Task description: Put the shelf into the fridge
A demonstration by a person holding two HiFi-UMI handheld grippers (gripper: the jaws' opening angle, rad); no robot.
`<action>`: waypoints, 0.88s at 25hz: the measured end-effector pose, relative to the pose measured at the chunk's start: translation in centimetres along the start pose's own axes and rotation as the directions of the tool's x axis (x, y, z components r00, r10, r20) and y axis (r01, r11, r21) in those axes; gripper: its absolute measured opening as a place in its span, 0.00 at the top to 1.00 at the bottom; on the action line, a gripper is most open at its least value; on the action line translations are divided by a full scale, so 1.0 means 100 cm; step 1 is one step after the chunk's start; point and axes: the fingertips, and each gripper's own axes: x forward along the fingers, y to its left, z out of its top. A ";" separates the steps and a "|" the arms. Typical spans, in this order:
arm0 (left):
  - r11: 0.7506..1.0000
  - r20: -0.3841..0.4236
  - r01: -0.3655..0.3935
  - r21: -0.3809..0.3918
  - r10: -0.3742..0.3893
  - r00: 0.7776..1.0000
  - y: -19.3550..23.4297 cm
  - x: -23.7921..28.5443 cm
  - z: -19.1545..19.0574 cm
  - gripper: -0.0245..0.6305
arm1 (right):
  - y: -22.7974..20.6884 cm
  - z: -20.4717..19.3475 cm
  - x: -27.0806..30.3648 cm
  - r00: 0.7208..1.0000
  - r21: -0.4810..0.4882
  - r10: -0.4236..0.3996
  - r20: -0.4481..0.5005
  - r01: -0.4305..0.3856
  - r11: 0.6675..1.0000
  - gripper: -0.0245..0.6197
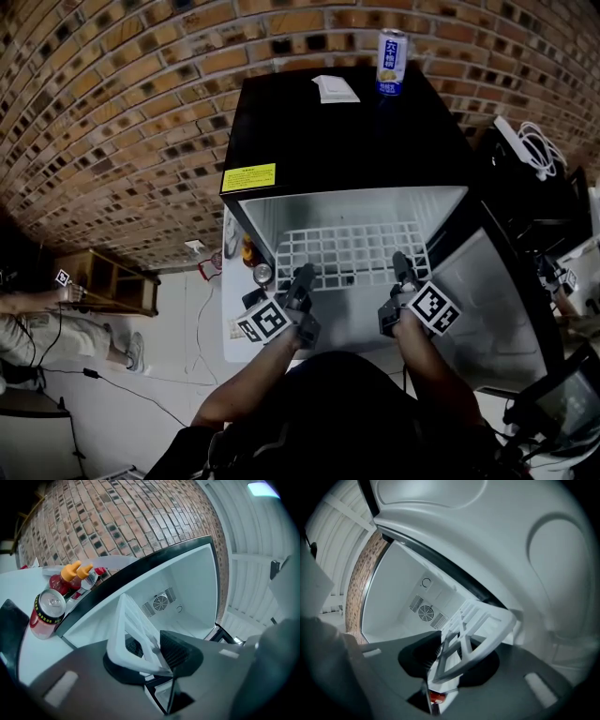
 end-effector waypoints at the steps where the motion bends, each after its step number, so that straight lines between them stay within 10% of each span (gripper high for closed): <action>1: 1.000 0.001 0.005 0.007 -0.005 1.000 0.000 0.001 0.001 0.81 | 0.000 0.001 0.001 1.000 0.005 -0.002 0.004 0.002 1.000 0.78; 22: 0.998 0.057 -0.037 0.058 0.034 0.998 0.013 0.027 0.019 0.81 | -0.004 0.009 0.030 0.996 -0.090 -0.028 0.080 0.035 0.995 0.73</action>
